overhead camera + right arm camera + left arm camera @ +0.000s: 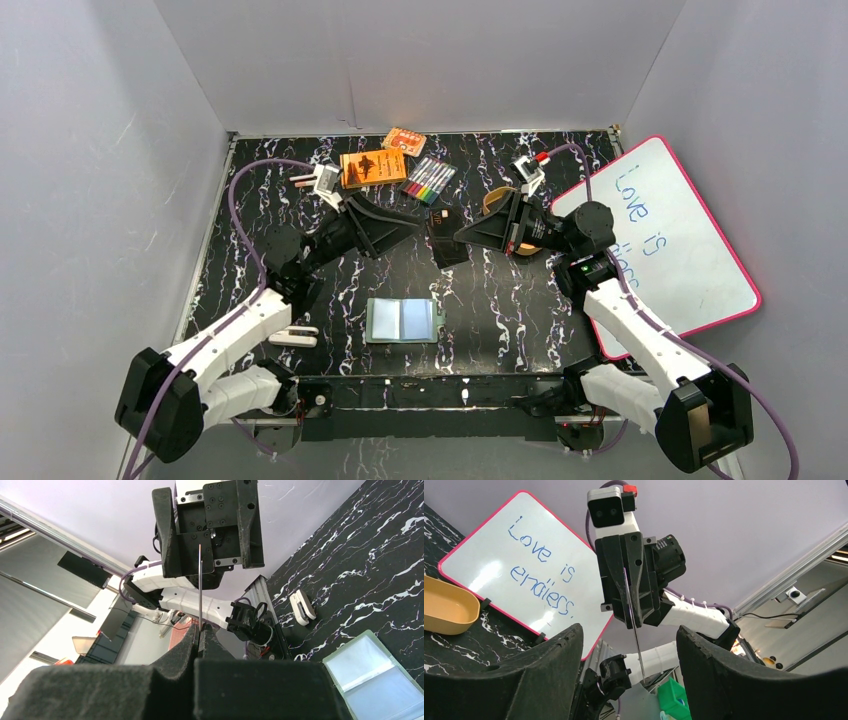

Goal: Put the credit cards into the card holder

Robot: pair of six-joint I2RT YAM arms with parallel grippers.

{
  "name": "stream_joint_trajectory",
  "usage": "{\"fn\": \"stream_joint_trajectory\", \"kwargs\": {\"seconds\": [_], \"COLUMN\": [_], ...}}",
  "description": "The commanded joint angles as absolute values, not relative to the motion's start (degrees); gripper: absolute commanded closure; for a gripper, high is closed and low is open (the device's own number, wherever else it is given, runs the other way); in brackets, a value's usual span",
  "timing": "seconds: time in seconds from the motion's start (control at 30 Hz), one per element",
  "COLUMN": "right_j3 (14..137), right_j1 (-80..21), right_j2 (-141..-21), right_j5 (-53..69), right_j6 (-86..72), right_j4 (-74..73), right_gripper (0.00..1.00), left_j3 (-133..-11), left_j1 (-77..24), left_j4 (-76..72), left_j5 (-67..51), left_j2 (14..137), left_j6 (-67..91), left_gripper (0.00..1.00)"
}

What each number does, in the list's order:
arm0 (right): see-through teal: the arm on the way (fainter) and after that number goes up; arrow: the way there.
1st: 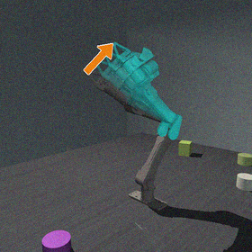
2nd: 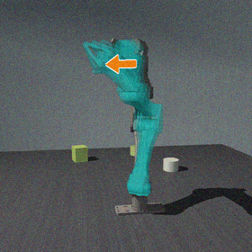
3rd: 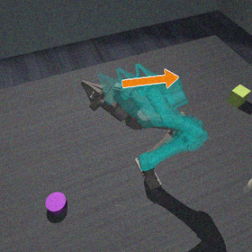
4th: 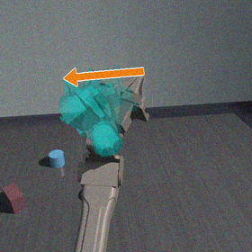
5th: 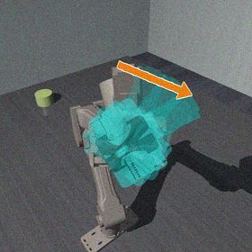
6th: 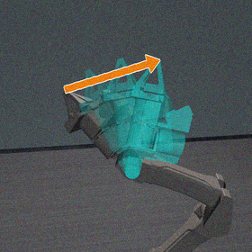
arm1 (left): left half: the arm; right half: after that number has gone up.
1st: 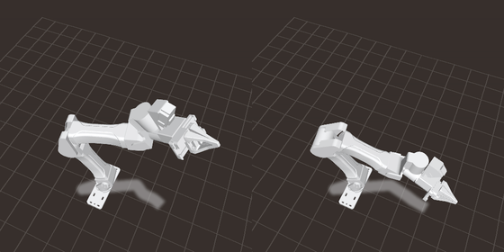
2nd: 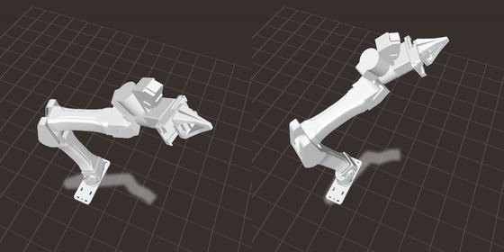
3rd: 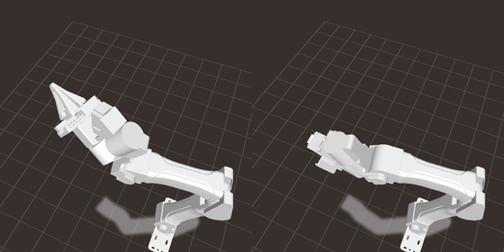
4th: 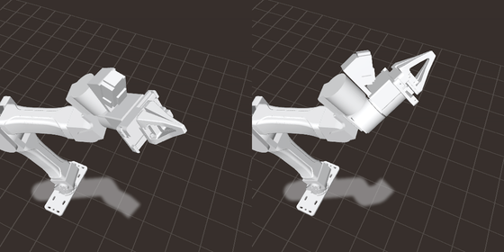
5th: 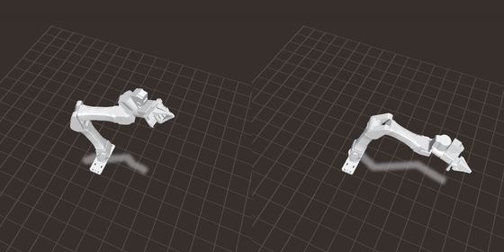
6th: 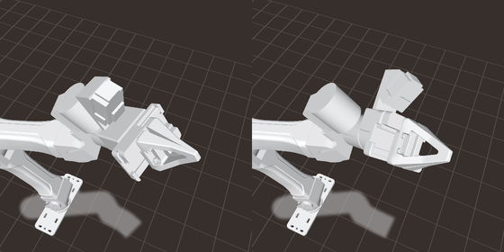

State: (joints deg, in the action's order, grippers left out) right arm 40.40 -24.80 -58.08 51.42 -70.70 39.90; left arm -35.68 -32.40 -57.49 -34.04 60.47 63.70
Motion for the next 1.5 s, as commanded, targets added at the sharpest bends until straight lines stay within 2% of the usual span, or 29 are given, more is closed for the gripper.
{"fn": "stream_joint_trajectory", "kwargs": {"seconds": [0.0,0.1,0.2,0.43,0.73,0.83,0.97,1.47], "right_j3": [42.19,42.28,42.2,42.1,42.06,42.01,41.35,37.07], "right_j1": [-24.89,-24.9,-24.93,-24.96,-24.9,-24.91,-24.96,-24.88], "right_j2": [-56.77,-56.92,-57.1,-57.19,-57.39,-57.28,-57.1,-56.7], "right_j5": [52.36,52.41,52.46,52.4,52.21,52.23,51.3,46.4], "right_j6": [-69.88,-69.87,-69.87,-69.86,-69.94,-69.88,-69.31,-70.09], "right_j4": [41.74,41.75,41.83,41.9,41.84,41.68,40.33,40.14], "right_gripper": [1.0,1.0,1.0,1.0,1.0,1.0,1.0,1.0], "left_j3": [-39.99,-41.2,-41.89,-42.27,-42.1,-42.1,-40.98,-39.99], "left_j1": [-32.08,-32.08,-32.08,-32.08,-32.08,-32.08,-32.08,-32.08], "left_j4": [-58.54,-58.54,-58.62,-58.61,-58.62,-58.62,-58.01,-33.68], "left_j5": [-35.41,-36.75,-37.4,-38.27,-38.72,-39.02,-37.03,-21.43], "left_j2": [62.03,63.72,64.77,65.54,65.49,65.4,64.4,55.99], "left_j6": [64.63,65.52,66.06,66.13,65.63,65.21,64.51,54.34], "left_gripper": [0.35,0.37,0.43,0.68,0.86,1.0,1.0,1.0]}}
